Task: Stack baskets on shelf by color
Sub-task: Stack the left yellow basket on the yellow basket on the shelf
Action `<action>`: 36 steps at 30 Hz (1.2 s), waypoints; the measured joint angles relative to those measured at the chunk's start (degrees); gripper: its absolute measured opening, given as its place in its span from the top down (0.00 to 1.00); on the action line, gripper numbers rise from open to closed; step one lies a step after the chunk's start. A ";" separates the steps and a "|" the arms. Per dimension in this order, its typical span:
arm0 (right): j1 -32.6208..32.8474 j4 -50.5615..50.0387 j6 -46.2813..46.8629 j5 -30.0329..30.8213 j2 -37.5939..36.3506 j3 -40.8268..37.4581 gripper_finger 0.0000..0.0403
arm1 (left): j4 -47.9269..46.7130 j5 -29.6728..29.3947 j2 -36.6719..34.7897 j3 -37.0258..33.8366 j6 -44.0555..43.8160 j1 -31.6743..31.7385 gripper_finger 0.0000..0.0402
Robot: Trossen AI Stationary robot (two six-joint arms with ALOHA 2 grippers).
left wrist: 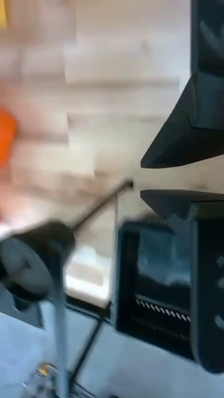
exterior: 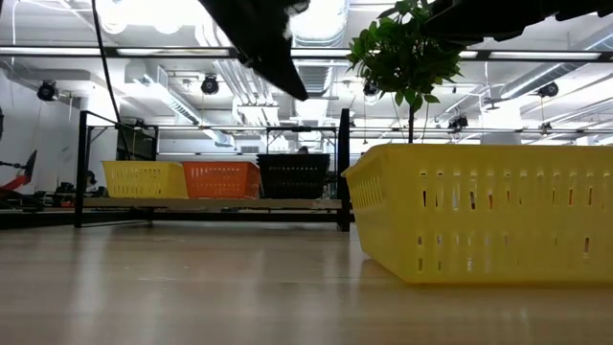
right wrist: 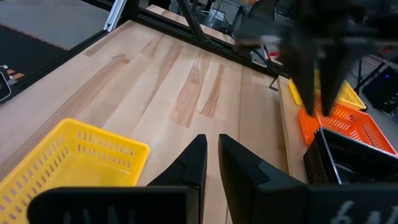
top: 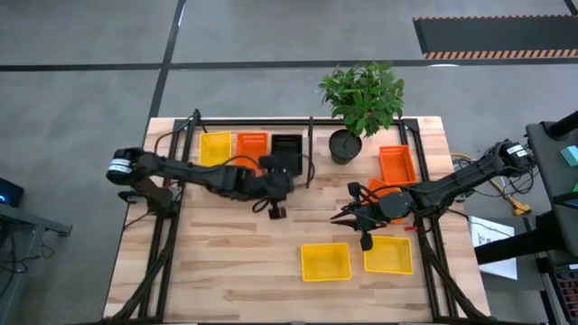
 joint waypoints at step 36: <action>2.18 -22.33 20.65 -4.51 17.80 16.23 0.66 | 14.84 -0.05 0.90 -6.18 -2.95 -21.00 0.88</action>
